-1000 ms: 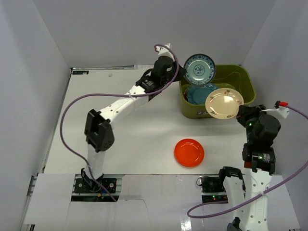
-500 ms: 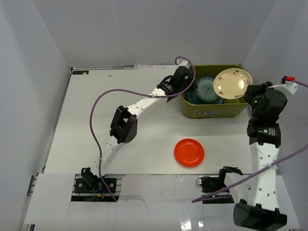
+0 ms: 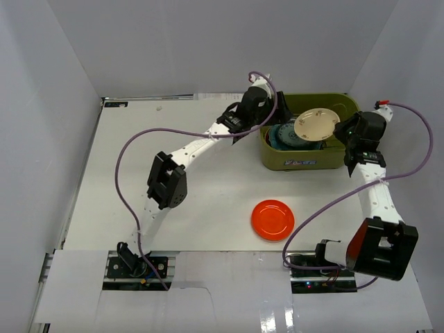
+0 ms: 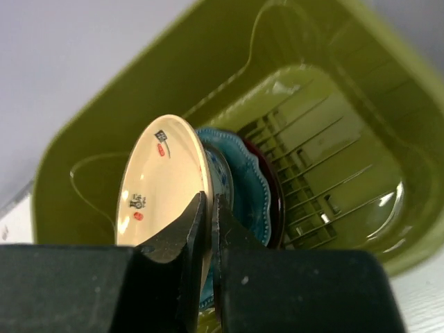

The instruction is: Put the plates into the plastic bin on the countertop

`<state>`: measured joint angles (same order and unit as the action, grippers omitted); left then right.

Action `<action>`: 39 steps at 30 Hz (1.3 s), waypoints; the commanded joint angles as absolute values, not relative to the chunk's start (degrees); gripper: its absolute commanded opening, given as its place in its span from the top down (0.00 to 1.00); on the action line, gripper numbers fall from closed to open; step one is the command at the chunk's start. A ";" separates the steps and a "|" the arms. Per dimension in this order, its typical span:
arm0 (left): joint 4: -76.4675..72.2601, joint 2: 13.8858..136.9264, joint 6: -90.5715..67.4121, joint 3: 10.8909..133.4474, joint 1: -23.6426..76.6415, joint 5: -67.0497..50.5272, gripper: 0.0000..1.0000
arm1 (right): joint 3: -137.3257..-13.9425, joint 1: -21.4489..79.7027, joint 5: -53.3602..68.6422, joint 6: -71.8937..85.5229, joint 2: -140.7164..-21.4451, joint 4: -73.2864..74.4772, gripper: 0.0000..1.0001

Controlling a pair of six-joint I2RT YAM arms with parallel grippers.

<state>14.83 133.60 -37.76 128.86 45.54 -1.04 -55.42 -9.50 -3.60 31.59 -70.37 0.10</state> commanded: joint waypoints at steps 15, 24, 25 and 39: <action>9.67 73.66 -42.97 48.12 48.77 1.94 0.16 | -55.81 -3.16 -5.54 30.76 -77.27 -4.40 0.20; 3.43 82.15 -46.67 46.66 58.61 1.49 0.19 | -51.72 -0.54 3.94 29.44 -56.19 2.72 0.06; 3.25 83.92 -46.58 48.32 60.19 1.67 0.20 | -49.42 -0.09 4.65 29.62 -50.51 3.33 0.08; 11.25 103.28 -43.86 58.98 67.23 17.40 0.89 | -31.46 2.29 12.83 31.38 -20.75 16.08 0.15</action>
<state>5.98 104.25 -44.69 58.85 66.59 11.62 -29.82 2.00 10.85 32.51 -22.20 14.33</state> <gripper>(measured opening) 0.176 0.849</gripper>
